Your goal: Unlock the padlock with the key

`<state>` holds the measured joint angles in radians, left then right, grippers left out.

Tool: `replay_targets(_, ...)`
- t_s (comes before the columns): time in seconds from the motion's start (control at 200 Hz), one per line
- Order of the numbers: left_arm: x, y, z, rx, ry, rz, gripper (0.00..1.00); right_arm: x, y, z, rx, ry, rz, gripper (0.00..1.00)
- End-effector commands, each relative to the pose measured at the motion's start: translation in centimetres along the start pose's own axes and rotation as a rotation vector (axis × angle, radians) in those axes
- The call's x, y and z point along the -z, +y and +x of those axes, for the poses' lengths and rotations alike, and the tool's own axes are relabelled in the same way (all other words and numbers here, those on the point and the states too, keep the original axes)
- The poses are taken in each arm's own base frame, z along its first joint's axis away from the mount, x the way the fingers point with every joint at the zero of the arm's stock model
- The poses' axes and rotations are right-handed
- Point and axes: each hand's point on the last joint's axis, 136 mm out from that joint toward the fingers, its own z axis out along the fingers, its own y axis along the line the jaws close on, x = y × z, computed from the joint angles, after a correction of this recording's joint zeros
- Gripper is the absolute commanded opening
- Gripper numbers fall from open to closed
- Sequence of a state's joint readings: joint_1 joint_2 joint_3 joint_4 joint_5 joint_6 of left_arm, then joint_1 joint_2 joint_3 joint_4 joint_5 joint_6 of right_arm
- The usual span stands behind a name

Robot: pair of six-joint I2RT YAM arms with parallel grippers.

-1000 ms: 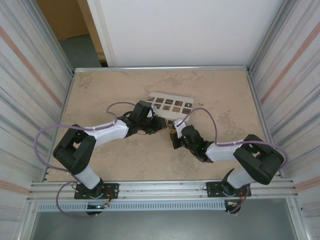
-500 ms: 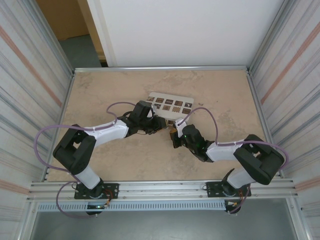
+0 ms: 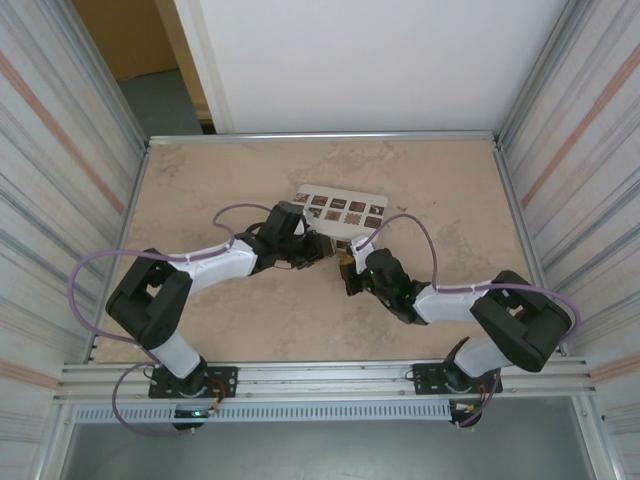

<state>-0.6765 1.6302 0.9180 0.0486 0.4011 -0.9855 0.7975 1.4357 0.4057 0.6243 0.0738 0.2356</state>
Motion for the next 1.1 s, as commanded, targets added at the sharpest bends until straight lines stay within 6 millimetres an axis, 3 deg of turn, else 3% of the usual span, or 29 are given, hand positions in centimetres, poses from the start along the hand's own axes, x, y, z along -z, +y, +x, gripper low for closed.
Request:
replay_targets(0.0, 0.9, -2.8, -0.2, -0.019, -0.006, 0.09, 0.18, 0.3, 0.4, -1.9, -0.027, -0.052, -0.02, 0.0)
replay_targets(1.097, 1.0, -3.4, 0.0, -0.023, 0.002, 0.104, 0.18, -0.8, 0.6, -3.1, -0.049, -0.071, -0.049, 0.0)
